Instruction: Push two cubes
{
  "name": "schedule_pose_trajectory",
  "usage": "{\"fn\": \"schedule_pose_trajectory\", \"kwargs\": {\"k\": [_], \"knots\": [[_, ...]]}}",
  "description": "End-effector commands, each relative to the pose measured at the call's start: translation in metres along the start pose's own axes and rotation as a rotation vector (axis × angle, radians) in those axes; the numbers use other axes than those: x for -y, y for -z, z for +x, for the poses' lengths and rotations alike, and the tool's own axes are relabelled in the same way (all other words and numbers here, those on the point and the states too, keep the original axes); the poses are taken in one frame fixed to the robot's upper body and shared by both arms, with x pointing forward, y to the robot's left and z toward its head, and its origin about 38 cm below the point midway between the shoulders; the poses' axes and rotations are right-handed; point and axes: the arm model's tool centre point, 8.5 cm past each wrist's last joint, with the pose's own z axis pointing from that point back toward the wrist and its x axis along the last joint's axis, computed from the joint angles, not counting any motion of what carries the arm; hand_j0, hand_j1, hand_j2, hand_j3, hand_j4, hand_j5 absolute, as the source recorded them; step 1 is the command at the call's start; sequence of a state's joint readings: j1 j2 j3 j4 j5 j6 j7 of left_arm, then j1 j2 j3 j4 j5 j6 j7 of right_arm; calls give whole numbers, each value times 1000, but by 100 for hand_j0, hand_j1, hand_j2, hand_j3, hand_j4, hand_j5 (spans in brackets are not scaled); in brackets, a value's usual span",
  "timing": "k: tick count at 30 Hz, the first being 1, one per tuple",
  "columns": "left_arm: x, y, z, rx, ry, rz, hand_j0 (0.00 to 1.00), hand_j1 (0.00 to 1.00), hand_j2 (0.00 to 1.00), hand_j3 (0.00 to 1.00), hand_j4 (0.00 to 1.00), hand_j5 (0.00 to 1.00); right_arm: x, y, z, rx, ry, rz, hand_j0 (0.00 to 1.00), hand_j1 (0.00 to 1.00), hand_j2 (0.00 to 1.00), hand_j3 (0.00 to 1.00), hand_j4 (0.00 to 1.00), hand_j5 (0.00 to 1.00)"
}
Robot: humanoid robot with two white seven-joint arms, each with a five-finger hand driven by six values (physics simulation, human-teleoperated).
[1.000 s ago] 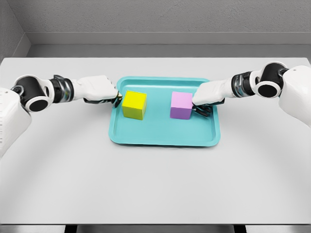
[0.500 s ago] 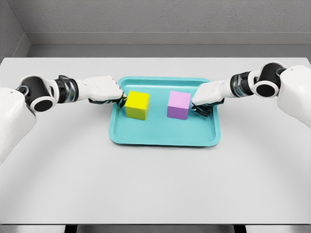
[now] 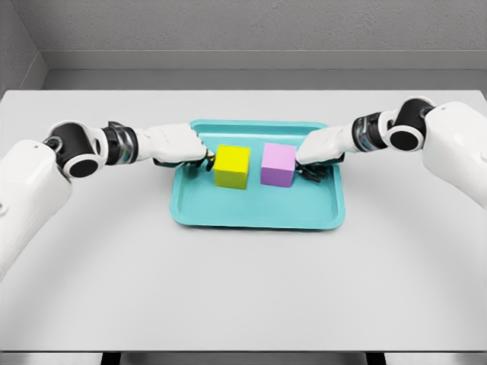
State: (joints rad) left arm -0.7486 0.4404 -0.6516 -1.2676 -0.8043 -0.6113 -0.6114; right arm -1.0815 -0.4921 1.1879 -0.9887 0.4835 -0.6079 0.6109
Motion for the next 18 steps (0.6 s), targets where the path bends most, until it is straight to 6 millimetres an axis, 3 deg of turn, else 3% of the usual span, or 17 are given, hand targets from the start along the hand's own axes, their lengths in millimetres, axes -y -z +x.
{"fn": "schedule_pose_trajectory", "kwargs": {"k": [1, 18], "knots": [[-1, 3, 2, 7, -1, 3, 45, 45, 45, 45, 45, 45, 3, 4, 3, 9, -9, 1, 12, 12, 12, 12, 12, 12], [-2, 7, 7, 23, -10, 15, 45, 45, 45, 45, 45, 45, 7, 3, 3, 1, -26, 2, 12, 12, 12, 12, 12, 12]]}}
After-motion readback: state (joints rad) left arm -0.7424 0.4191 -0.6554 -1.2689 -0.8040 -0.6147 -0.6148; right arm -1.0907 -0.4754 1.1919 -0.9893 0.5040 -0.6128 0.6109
